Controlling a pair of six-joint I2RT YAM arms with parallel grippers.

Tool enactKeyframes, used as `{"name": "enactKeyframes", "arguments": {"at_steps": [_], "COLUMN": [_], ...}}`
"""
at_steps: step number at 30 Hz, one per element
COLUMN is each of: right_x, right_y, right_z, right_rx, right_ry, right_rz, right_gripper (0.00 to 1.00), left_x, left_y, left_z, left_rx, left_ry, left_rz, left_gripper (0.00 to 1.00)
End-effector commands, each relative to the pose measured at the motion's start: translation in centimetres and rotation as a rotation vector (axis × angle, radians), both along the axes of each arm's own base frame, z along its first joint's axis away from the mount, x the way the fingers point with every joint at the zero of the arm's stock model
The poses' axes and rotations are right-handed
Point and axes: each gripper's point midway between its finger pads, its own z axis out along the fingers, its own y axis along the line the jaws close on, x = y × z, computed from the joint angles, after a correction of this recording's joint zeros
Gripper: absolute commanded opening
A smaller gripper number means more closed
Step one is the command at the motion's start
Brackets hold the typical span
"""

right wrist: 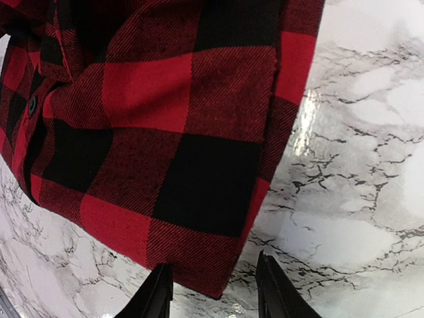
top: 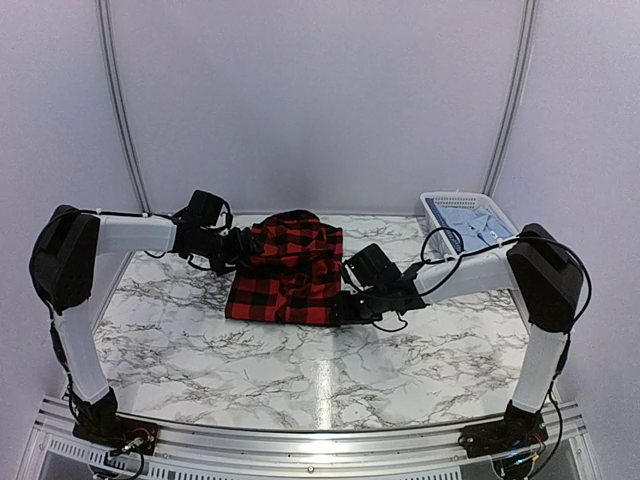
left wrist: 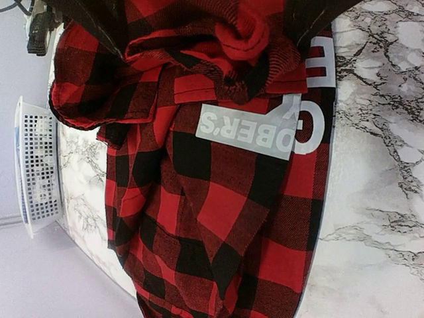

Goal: Fold and stack the long sleeve shirts
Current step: Smooth out the 2/3-rectangle-folded shirt at the center of the board.

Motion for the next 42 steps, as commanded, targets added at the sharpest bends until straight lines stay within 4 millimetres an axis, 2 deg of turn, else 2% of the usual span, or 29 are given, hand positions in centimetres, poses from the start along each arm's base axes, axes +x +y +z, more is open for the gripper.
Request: {"name": "enactKeyframes", "arguments": {"at_steps": [1,7,12,15,28,42], "right_x": [3.0,7.3,8.8,8.7,7.6,6.3], "right_y": [0.5,0.9,1.7,1.8,1.0,1.2], "right_z": [3.3,4.2,3.3,3.1,1.6,1.3], "right_rx": [0.049,0.112,0.097,0.096,0.084,0.096], "right_ry": [-0.092,-0.132,-0.122,-0.116,-0.076,-0.062], "right_rz": [-0.033,-0.031,-0.019,-0.015,-0.025,-0.013], "right_gripper": [0.4,0.41,0.36,0.32,0.3,0.22], "left_x": [0.1,0.3,0.3,0.4,0.3,0.2], "left_y": [-0.3,-0.3,-0.3,-0.3,-0.5,-0.4], "left_z": [-0.9,-1.2,-1.2,-1.2,-1.2,-1.6], "left_rx": [0.008,0.01,0.009,0.008,0.001,0.003], "left_ry": [0.022,0.028,0.027,0.03,0.034,0.043], "left_rz": [-0.019,-0.013,-0.012,-0.01,-0.012,-0.009], "left_gripper": [0.82,0.82,0.82,0.82,0.82,0.82]}}
